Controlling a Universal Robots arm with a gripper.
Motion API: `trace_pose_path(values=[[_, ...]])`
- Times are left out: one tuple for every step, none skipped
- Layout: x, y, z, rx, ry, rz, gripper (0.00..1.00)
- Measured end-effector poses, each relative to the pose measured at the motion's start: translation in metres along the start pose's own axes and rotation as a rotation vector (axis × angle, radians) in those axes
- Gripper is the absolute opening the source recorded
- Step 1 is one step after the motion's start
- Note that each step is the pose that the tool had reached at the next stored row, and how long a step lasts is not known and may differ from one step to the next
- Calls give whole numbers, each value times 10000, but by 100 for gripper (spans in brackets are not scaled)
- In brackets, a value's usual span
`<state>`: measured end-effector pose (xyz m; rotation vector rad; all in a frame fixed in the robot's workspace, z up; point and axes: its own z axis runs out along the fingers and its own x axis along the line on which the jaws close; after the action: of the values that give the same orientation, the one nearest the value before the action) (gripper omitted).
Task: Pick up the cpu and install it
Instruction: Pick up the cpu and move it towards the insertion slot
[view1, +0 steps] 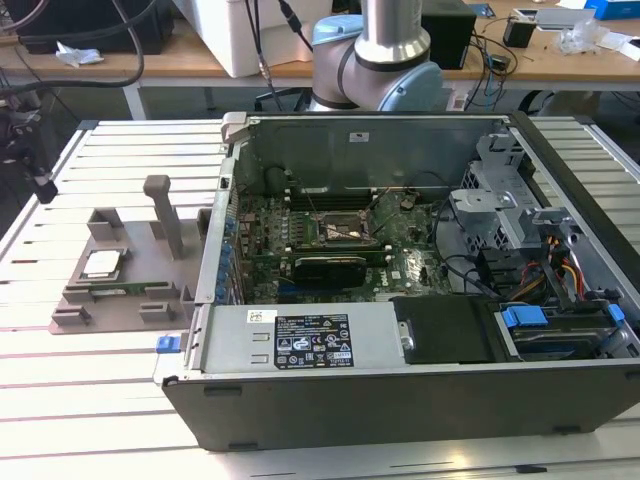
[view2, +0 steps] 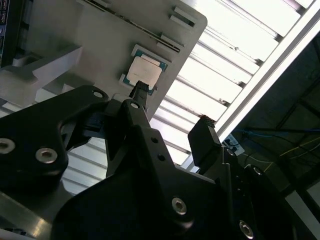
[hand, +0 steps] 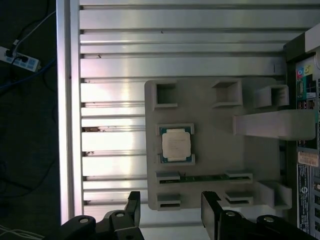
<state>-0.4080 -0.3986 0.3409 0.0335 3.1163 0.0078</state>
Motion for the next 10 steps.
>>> trace_pose_path(values=[[0, 0, 4, 1, 1, 0, 60], [0, 0, 13, 0, 1, 0, 60], [1, 0, 18, 0, 0, 0, 60], [1, 0, 26, 0, 0, 0, 60], [1, 0, 31, 1, 0, 0, 60], [1, 0, 38, 1, 1, 0, 60], [1, 0, 43, 0, 0, 0, 60], [1, 0, 52, 1, 0, 0, 60], [2, 0, 61, 0, 1, 0, 60], [2, 0, 67, 1, 1, 0, 60]])
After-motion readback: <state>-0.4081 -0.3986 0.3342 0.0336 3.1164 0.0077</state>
